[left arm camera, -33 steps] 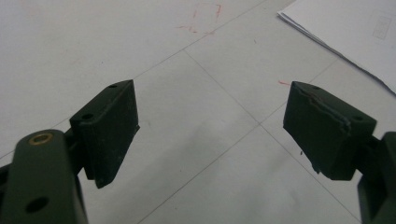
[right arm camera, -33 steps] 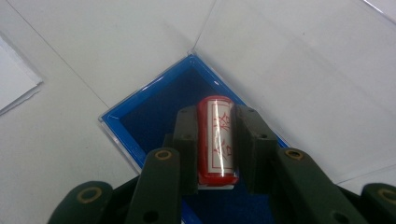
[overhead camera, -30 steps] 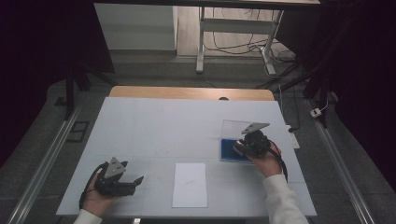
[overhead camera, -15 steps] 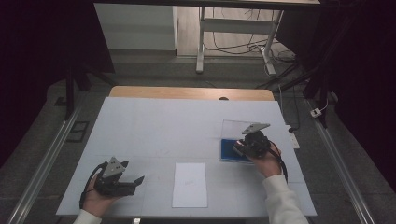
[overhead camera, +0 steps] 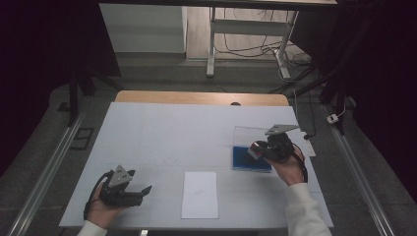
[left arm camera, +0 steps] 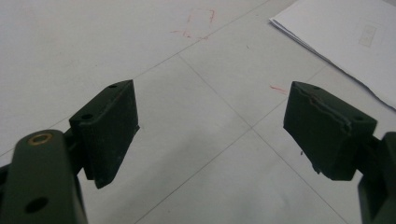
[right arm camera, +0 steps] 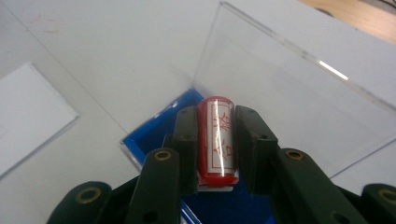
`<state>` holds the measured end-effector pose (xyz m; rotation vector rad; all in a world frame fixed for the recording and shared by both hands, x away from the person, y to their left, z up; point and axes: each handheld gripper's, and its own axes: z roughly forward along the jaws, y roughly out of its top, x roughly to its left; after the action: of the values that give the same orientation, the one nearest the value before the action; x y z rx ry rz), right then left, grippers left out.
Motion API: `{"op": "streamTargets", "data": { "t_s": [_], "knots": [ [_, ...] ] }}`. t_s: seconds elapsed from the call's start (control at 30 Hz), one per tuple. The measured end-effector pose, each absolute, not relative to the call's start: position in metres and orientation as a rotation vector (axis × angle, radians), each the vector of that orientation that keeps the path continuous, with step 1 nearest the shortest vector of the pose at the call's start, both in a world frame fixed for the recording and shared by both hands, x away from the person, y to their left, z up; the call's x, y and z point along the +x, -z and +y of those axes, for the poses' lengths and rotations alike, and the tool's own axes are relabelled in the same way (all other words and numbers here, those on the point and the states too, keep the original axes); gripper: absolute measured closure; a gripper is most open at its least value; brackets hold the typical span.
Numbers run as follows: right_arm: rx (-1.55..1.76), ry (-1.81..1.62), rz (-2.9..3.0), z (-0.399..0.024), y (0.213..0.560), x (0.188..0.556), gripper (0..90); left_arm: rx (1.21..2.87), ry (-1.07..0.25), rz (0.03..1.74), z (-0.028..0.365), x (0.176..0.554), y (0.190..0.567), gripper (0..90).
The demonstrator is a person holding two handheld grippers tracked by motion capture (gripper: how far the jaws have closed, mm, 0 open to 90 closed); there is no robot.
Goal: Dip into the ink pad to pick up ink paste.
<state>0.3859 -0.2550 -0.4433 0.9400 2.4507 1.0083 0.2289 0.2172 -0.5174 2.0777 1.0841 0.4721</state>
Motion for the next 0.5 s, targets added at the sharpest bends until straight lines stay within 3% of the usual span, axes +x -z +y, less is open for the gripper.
{"op": "streamTargets", "data": {
  "t_s": [0.5],
  "knots": [
    [0.874,-0.945,2.469,-0.235,0.442,0.383,70.1,2.081,-0.473,1.086,0.219,0.229,0.518,18.1]
  ]
}}
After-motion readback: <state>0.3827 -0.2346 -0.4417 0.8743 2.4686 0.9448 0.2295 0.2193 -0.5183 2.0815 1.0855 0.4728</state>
